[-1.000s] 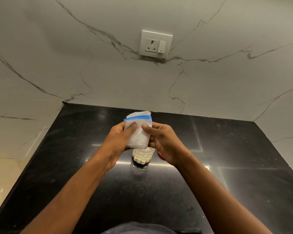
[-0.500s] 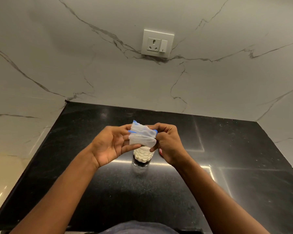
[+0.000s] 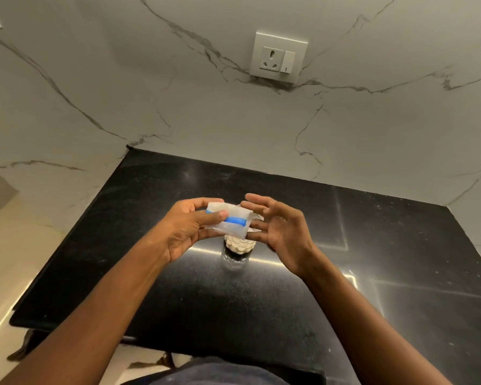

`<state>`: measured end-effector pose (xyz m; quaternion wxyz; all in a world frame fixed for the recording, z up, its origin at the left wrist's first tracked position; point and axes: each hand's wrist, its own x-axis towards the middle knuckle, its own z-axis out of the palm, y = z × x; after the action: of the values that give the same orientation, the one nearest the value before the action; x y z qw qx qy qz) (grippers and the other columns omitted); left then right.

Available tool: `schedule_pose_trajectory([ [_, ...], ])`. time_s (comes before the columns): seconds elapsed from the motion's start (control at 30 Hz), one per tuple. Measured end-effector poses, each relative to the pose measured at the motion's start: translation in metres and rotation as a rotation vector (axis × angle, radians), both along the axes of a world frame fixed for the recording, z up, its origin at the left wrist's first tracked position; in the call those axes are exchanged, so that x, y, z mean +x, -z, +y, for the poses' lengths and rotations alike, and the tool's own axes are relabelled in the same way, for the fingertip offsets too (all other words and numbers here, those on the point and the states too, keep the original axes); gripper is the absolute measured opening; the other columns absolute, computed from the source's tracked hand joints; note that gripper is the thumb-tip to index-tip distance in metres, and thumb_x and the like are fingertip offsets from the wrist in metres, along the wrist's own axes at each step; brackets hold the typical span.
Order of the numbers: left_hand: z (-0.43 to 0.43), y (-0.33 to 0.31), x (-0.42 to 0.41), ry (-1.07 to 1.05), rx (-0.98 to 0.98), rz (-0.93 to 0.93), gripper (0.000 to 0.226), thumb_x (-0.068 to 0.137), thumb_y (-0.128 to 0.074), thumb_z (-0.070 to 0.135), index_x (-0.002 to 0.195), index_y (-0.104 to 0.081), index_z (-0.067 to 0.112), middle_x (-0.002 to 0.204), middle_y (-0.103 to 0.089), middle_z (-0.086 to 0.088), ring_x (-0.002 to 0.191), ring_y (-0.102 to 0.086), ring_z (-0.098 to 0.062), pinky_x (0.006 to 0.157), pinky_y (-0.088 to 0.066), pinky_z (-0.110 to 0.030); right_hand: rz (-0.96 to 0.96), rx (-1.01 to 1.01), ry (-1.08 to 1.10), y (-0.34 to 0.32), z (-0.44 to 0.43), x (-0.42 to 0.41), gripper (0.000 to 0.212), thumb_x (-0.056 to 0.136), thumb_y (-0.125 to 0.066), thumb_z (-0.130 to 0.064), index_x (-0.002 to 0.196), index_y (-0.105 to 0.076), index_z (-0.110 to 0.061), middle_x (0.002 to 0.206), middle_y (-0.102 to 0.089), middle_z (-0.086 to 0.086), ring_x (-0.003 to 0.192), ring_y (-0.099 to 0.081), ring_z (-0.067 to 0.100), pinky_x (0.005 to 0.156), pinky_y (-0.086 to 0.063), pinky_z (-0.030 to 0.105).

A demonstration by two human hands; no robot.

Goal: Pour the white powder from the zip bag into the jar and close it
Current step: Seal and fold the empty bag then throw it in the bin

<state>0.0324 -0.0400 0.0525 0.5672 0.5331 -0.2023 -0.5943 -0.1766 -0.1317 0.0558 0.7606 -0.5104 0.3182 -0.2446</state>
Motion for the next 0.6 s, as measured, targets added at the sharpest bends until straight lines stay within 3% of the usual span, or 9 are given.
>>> schedule_pose_trajectory([
  [0.07,0.007,0.0,-0.003,-0.037,-0.014,-0.063,0.044,0.073,-0.085,0.007,0.116,-0.075,0.01,0.101,-0.083,-0.009,0.097,-0.082,-0.028,0.07,-0.067,-0.035,0.043,0.062,-0.068,0.0,0.006,0.002,0.043,0.096,-0.068,-0.035,0.133,-0.066,-0.014,0.128,-0.072,0.013,0.114,-0.072,0.034,0.095,-0.06,0.046],
  [0.13,0.016,0.0,-0.005,-0.08,-0.005,-0.129,0.04,0.074,-0.085,0.009,0.113,-0.077,0.013,0.1,-0.083,-0.006,0.095,-0.082,-0.025,0.069,-0.067,-0.034,0.114,0.032,-0.093,0.002,0.014,0.01,0.033,0.093,-0.077,-0.029,0.119,-0.073,-0.009,0.114,-0.078,0.013,0.105,-0.077,0.033,0.084,-0.064,0.037],
  [0.23,0.037,0.002,-0.003,-0.116,0.02,-0.21,0.041,0.068,-0.087,0.016,0.107,-0.078,0.014,0.096,-0.084,-0.004,0.09,-0.083,-0.024,0.065,-0.066,-0.032,0.149,-0.011,-0.052,0.006,0.025,0.021,0.018,0.093,-0.076,-0.016,0.104,-0.076,-0.002,0.1,-0.081,0.012,0.093,-0.08,0.032,0.077,-0.066,0.038],
  [0.33,0.062,0.005,0.004,-0.158,0.057,-0.301,0.041,0.069,-0.089,0.017,0.109,-0.078,0.011,0.097,-0.084,-0.008,0.091,-0.083,-0.026,0.069,-0.068,-0.034,0.154,0.002,-0.058,0.012,0.044,0.037,0.012,0.093,-0.074,-0.006,0.1,-0.075,0.004,0.094,-0.08,0.015,0.085,-0.08,0.032,0.065,-0.065,0.029],
  [0.43,0.089,0.012,0.016,-0.213,0.084,-0.361,0.032,0.077,-0.088,0.009,0.108,-0.078,0.009,0.103,-0.082,-0.01,0.09,-0.083,-0.022,0.066,-0.066,-0.031,0.158,-0.027,-0.04,0.022,0.071,0.06,0.012,0.092,-0.073,0.002,0.1,-0.073,0.011,0.091,-0.078,0.024,0.077,-0.079,0.036,0.064,-0.065,0.031],
  [0.6,0.152,0.026,0.059,-0.285,0.095,-0.372,0.029,0.076,-0.089,0.014,0.102,-0.078,0.012,0.095,-0.084,-0.007,0.084,-0.083,-0.02,0.061,-0.064,-0.026,0.156,-0.047,-0.063,0.04,0.129,0.112,0.014,0.093,-0.076,-0.006,0.098,-0.075,0.006,0.086,-0.078,0.021,0.068,-0.076,0.03,0.059,-0.061,0.029],
])
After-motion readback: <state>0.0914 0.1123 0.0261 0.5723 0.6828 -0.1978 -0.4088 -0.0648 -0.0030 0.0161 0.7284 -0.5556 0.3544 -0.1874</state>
